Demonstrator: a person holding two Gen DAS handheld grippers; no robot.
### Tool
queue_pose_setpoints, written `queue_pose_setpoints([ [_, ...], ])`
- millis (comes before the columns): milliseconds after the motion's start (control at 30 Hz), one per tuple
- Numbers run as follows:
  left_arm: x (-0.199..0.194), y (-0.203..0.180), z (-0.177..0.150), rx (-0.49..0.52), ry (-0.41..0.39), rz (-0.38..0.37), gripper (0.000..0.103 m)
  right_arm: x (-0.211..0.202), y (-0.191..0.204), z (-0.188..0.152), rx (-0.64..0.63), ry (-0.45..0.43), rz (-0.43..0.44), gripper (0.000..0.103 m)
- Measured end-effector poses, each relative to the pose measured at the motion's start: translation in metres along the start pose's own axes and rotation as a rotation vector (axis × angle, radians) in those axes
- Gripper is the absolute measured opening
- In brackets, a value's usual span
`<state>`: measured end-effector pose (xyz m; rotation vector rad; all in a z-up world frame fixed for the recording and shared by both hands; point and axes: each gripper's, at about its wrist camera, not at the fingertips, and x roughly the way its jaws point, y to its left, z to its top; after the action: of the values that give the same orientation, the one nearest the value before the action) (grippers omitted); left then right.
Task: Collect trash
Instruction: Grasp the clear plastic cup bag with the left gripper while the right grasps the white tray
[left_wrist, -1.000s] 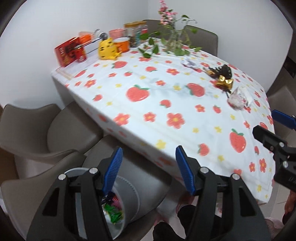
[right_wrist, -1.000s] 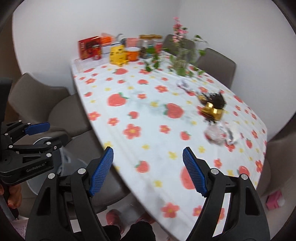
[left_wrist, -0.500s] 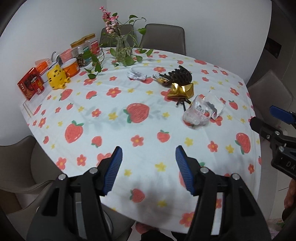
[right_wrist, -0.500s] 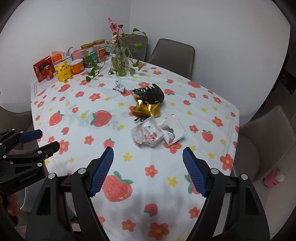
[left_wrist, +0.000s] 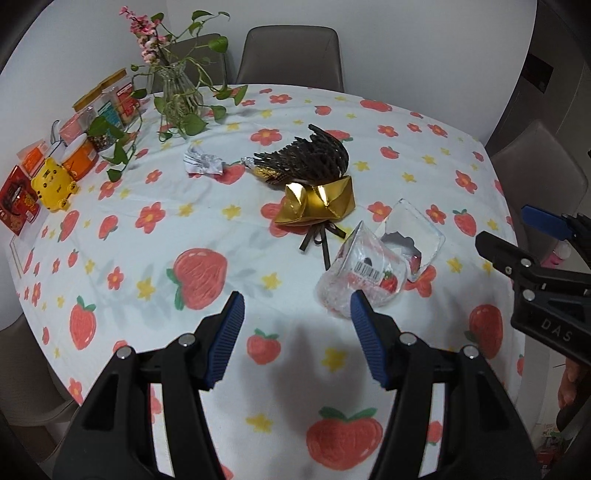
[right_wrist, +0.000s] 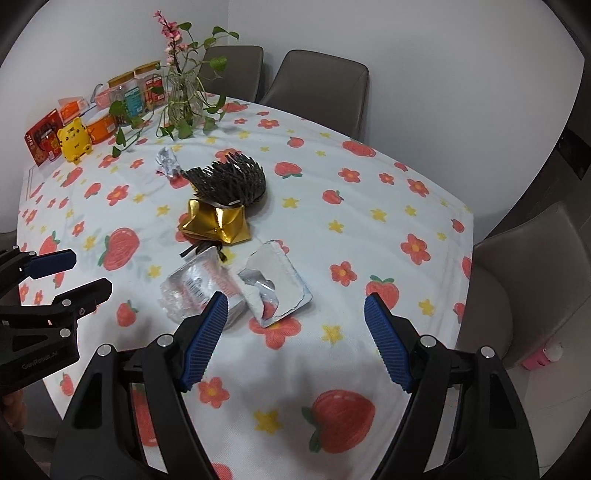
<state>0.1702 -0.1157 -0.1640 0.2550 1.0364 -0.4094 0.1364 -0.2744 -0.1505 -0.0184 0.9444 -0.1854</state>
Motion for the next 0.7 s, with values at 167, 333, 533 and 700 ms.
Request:
queue_pose_setpoints([
  [167,0.037,-0.008,0.015,0.024,0.044,-0.022,0.060,0.046,-0.008,0.008,-0.018,0.051,0.010,0.074],
  [333,0.061,-0.014,0.024,0.038,0.071,-0.034,0.060,0.074,-0.010,0.010,-0.041,0.086,0.031,0.074],
  [533,0.075,-0.019,0.031,0.049,0.065,-0.069,0.058,0.099,-0.007,0.007,-0.059,0.131,0.075,0.073],
  [700,0.075,-0.025,0.034,0.057,0.057,-0.099,0.039,0.106,0.002,0.004,-0.091,0.165,0.119,0.046],
])
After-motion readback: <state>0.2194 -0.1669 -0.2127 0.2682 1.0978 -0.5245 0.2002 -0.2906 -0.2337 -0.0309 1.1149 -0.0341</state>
